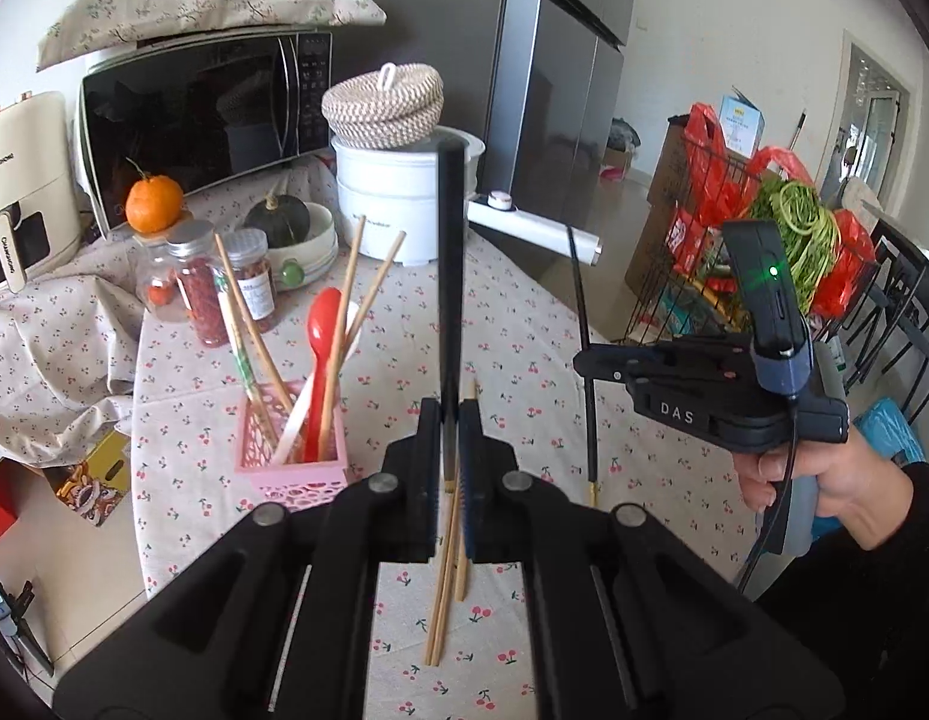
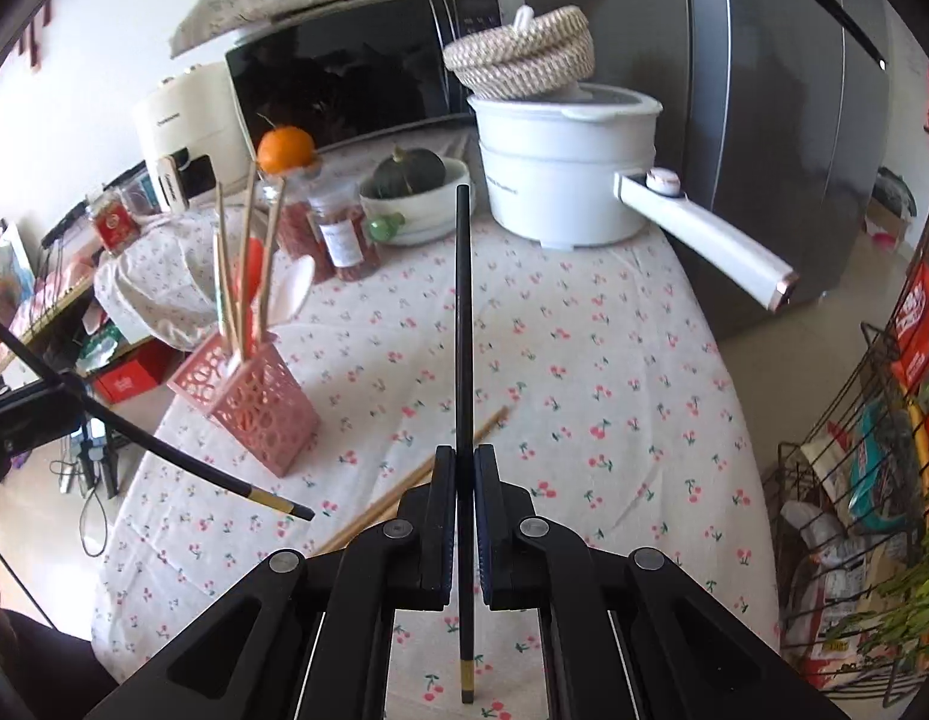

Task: Organize utensils
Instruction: 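Lift both black chopsticks and lower them into the pink holder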

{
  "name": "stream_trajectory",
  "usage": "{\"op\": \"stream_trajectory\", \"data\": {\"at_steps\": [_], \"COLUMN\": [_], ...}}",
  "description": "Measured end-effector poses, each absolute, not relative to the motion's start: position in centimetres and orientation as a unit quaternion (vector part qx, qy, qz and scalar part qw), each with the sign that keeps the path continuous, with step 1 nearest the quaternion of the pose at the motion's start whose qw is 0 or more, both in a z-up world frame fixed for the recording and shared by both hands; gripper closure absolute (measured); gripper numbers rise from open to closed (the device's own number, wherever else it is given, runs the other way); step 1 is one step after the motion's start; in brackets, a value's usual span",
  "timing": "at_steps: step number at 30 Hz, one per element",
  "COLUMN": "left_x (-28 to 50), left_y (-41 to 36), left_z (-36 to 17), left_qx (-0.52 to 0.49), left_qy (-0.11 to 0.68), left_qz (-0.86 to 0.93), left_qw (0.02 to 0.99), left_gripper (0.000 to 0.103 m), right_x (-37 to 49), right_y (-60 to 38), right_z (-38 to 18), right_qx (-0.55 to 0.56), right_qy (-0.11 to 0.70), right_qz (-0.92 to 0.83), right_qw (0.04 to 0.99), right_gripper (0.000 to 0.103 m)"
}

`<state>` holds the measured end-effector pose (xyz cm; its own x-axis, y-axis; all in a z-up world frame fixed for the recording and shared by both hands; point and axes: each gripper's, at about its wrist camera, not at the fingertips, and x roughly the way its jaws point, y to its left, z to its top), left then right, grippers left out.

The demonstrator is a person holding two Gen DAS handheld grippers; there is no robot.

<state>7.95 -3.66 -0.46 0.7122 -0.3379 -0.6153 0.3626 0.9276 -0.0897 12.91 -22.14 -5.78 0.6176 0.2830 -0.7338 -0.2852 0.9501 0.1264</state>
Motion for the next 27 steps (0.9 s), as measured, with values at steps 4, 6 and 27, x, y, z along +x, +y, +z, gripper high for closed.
{"op": "stream_trajectory", "data": {"at_steps": [4,6,27], "left_x": [7.5,7.5,11.6], "left_y": [-1.8,-0.8,2.2], "left_z": [1.3,2.0,-0.7], "left_qx": [0.001,-0.007,-0.011], "left_qy": [0.291,0.272,0.269], "left_qz": [-0.171,-0.159,-0.069], "left_qw": [0.941,0.949,0.961], "left_gripper": [0.097,0.096,0.097], "right_x": [12.1,11.8,10.7], "right_y": [-21.0,-20.5,-15.9], "right_z": [-3.3,-2.3,0.0], "right_qx": [0.004,0.009,0.011], "right_qy": [0.366,0.349,0.337], "right_qz": [0.172,0.178,0.227], "right_qw": [0.915,0.920,0.914], "right_gripper": [0.097,0.097,0.097]}}
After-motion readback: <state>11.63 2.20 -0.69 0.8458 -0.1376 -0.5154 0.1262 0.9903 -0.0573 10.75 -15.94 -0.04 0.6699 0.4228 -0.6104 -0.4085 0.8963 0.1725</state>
